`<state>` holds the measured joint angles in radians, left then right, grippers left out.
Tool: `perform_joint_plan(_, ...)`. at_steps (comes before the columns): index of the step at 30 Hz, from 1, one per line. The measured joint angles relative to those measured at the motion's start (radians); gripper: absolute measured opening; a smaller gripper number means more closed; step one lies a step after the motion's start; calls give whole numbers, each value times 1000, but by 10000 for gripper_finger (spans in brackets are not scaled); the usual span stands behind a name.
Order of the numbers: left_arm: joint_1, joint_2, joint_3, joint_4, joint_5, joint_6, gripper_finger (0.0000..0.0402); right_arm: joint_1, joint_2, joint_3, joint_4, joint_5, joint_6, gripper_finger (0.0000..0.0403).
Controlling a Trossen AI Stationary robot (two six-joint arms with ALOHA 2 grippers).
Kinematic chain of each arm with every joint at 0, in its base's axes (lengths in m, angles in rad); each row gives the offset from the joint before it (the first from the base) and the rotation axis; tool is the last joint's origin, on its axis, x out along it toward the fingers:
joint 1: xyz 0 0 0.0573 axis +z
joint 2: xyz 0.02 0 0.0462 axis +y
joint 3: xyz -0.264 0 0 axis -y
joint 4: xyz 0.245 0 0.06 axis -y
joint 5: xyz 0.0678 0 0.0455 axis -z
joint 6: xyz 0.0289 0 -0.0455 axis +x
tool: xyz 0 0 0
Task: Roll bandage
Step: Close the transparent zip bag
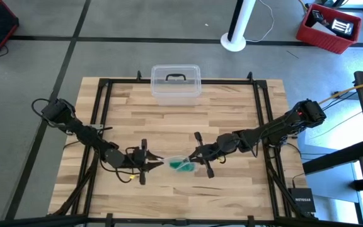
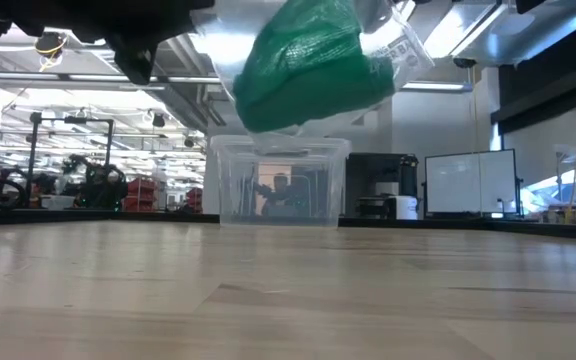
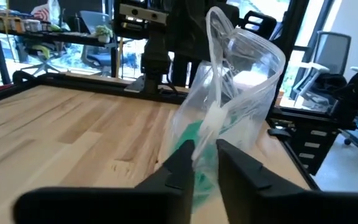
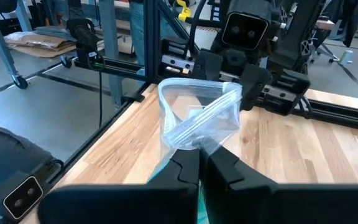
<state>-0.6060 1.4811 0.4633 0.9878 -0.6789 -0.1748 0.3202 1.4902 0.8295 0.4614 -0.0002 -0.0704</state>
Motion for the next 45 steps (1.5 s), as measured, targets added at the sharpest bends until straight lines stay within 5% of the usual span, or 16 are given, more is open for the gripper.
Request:
perform_joint_plan(4, 0, 0, 0, 0, -26, 13, 9, 0, 0, 0, 0, 0, 15, 7)
perform_joint_plan(11, -11, 0, 0, -26, -33, -3, 2, 0, 0, 2, -114, 32, 151, 24)
perform_joint_plan(22, -37, -3, 1, -83, -187, -81, 1, 0, -46, 342, -934, 88, 172, 159)
perform_joint_plan(27, -12, -3, 22, -89, -197, -75, 0, -2, -33, 386, -665, 150, 134, 177)
perform_joint_plan(33, -10, -3, 41, -90, -192, -34, 0, -48, 99, 384, -421, 101, 50, 178)
perform_joint_plan(45, -14, -3, 42, -97, -189, -31, 0, -109, 235, 384, -235, 11, 77, 179)
